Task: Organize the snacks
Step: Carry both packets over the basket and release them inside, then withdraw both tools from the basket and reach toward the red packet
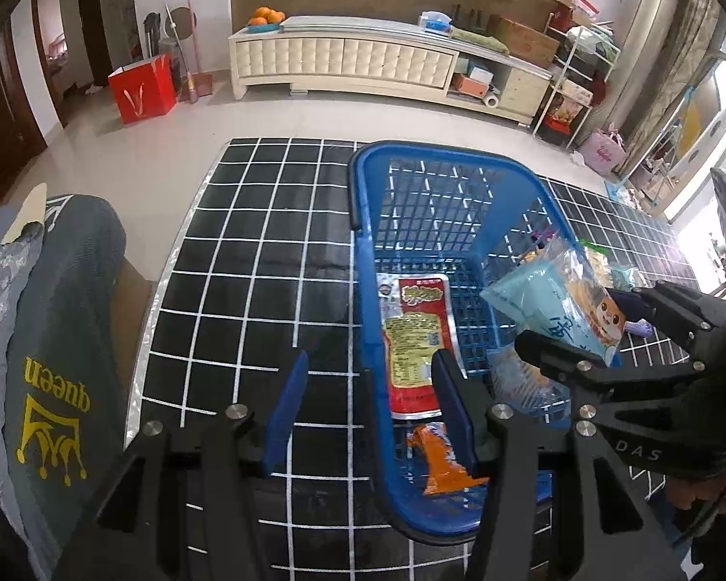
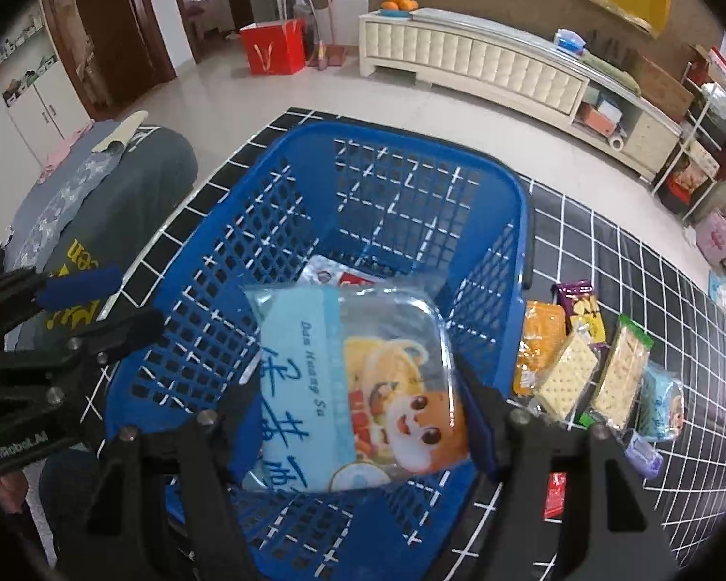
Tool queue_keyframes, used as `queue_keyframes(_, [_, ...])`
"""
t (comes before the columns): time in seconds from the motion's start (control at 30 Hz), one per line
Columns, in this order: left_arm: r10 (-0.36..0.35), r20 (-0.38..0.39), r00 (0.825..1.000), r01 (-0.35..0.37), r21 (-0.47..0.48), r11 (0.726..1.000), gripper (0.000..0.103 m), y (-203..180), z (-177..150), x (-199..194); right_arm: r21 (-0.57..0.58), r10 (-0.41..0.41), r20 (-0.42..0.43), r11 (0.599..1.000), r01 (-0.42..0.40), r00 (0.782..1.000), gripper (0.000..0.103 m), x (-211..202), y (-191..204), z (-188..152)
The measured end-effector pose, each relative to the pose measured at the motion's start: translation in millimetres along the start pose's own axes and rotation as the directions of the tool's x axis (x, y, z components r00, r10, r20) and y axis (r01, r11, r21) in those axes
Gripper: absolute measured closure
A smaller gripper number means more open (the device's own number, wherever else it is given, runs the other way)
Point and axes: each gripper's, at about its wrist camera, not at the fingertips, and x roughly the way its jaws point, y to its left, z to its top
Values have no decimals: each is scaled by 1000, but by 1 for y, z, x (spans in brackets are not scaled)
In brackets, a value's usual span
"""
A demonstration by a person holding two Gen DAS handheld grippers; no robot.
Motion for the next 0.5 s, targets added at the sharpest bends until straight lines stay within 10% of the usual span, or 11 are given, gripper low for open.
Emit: queue_keyframes(0.5, [-4, 19, 1000, 4, 29, 1000, 52, -28, -1, -22, 11, -13, 116, 1000, 11, 993, 13, -67, -24, -10])
